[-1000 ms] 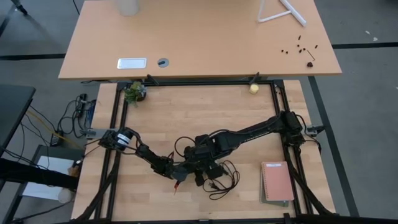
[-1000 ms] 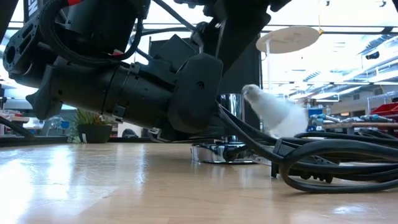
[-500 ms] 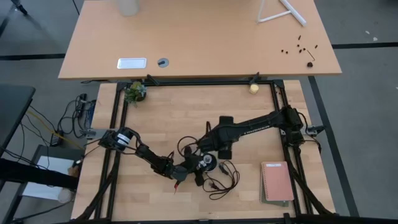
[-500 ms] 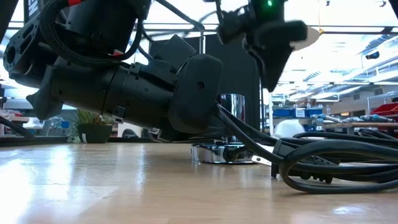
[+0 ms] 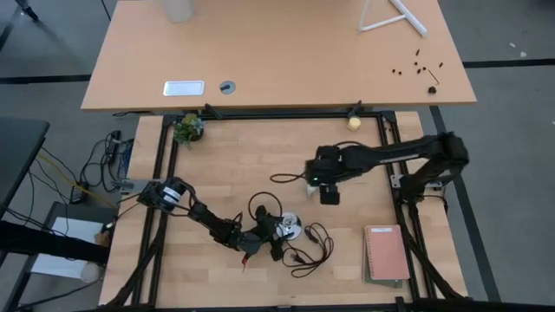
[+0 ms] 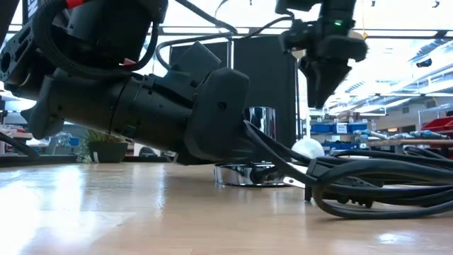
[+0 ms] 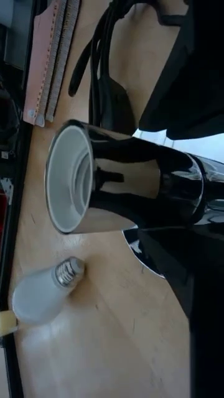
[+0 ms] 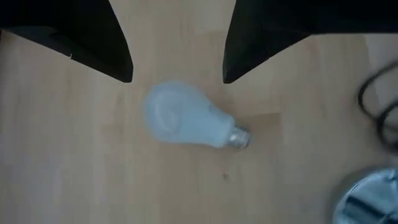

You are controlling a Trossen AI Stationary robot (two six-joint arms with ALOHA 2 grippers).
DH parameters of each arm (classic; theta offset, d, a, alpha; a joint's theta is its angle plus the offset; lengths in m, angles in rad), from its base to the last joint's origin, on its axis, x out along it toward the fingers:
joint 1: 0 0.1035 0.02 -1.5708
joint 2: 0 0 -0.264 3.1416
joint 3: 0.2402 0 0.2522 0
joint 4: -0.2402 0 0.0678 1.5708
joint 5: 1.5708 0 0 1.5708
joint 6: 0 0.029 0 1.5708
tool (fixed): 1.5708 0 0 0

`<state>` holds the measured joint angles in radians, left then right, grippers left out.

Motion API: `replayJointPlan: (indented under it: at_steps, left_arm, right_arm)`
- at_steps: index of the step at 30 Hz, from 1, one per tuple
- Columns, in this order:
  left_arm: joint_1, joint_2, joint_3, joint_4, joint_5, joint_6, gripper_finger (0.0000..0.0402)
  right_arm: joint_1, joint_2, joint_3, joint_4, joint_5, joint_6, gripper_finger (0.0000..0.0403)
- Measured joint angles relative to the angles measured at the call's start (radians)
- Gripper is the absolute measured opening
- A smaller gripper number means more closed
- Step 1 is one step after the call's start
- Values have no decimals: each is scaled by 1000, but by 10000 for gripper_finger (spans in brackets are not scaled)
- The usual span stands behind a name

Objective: Screw lightbulb
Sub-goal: Insert the lightbulb into the lamp

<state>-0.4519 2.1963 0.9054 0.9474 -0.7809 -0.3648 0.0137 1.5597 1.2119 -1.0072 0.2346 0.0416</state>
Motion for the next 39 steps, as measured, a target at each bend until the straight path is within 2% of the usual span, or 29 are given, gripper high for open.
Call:
replayJointPlan:
  at_steps: [4,8,17,21,25,28,31,39]
  left_arm:
    - [0,0,0,1,-12,-5,281]
    - [4,-8,0,-5,-34,-8,282]
    - [14,-56,-2,-37,-61,-38,282]
    - [7,-56,-2,-37,-95,-41,282]
    - [-9,-61,-2,-41,-143,-34,282]
    - [-8,-68,0,-54,-148,-32,282]
    - [5,-70,0,-61,-146,-32,289]
    - [18,-113,0,-101,-115,-7,316]
  right_arm:
    - [-50,-90,-118,135,-68,-147,274]
    - [-121,-91,-185,200,-143,-236,284]
    - [-187,-32,-161,276,-156,-386,314]
    - [-188,-32,-163,339,-167,-291,314]
    - [-188,-31,-166,415,-235,-75,306]
    - [-175,-31,-191,470,-248,83,305]
    - [-140,-26,-236,567,-248,110,310]
    - [-86,-19,-309,770,-228,41,327]
